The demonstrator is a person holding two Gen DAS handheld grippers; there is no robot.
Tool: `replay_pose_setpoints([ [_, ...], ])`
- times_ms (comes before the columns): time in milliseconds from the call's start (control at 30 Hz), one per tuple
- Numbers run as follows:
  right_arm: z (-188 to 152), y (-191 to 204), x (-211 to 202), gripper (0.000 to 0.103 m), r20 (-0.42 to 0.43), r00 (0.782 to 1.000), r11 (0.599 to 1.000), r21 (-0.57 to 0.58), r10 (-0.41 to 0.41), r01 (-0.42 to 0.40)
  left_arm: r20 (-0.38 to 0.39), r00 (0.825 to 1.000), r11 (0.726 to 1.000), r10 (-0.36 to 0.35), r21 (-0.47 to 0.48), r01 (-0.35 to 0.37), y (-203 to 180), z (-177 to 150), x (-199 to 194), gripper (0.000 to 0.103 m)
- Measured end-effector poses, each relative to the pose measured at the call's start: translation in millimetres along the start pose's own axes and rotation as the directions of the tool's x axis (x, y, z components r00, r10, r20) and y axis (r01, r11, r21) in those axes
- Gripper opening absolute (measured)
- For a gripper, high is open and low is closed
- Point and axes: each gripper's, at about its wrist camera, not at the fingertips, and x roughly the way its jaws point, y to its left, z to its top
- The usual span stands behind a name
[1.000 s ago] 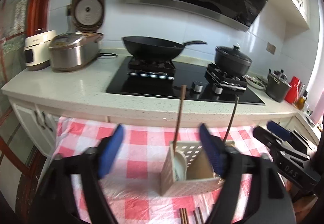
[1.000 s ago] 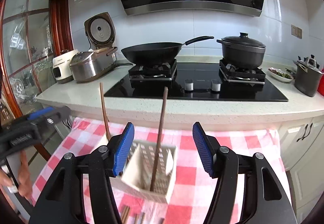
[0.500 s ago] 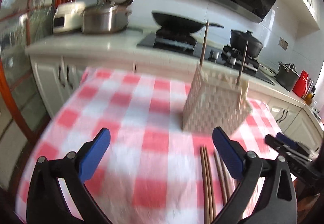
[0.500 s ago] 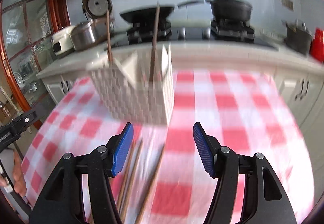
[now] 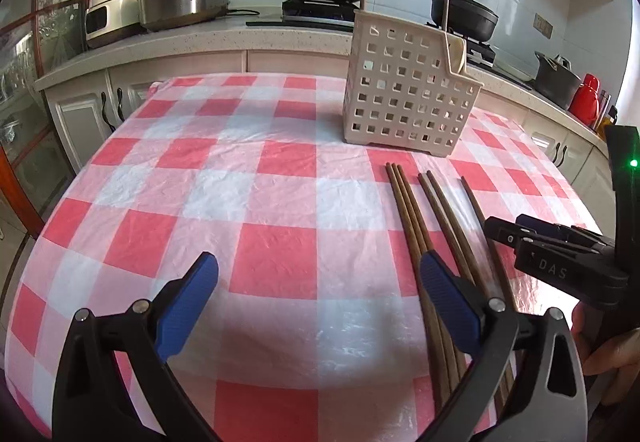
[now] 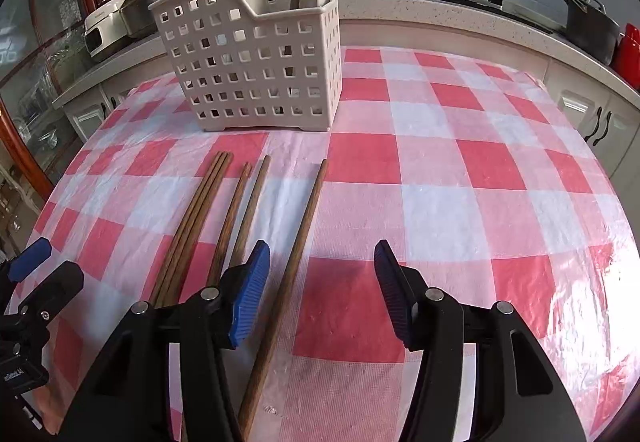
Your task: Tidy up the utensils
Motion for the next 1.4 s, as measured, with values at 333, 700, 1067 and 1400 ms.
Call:
replay_pose_setpoints([
  [333, 16.5, 15.3, 22.8, 0.040, -0.029, 0.998, 0.997, -0.053, -0.059, 0.058, 0.049, 0.999, 1.000, 0.012, -0.009, -0.011, 10.8, 6.5, -12.7, 0.098],
  [700, 10.6, 7.2, 16.1, 0.007, -0.028, 1.000, 1.000, -0.019, -0.014, 0.013, 0.004, 1.000, 1.000, 0.020, -0.009, -0.020, 14.5, 5.2, -6.9, 0.098],
  [1067, -4.4, -28.9, -0.6, 0.007, -0.030, 0.999, 0.999, 0.045, 0.023, -0.022, -0.060, 0.998, 0.998, 0.014, 0.059, -0.011, -15.6, 15.9, 12.9, 0.097],
  [1400, -11.2, -33.5, -8.1, 0.007, -0.059, 0.998, 1.000, -0.017, -0.001, 0.000, -0.152, 0.988, 0.997, -0.001, 0.079, 0.013, -31.1, 21.2, 53.2, 0.082],
])
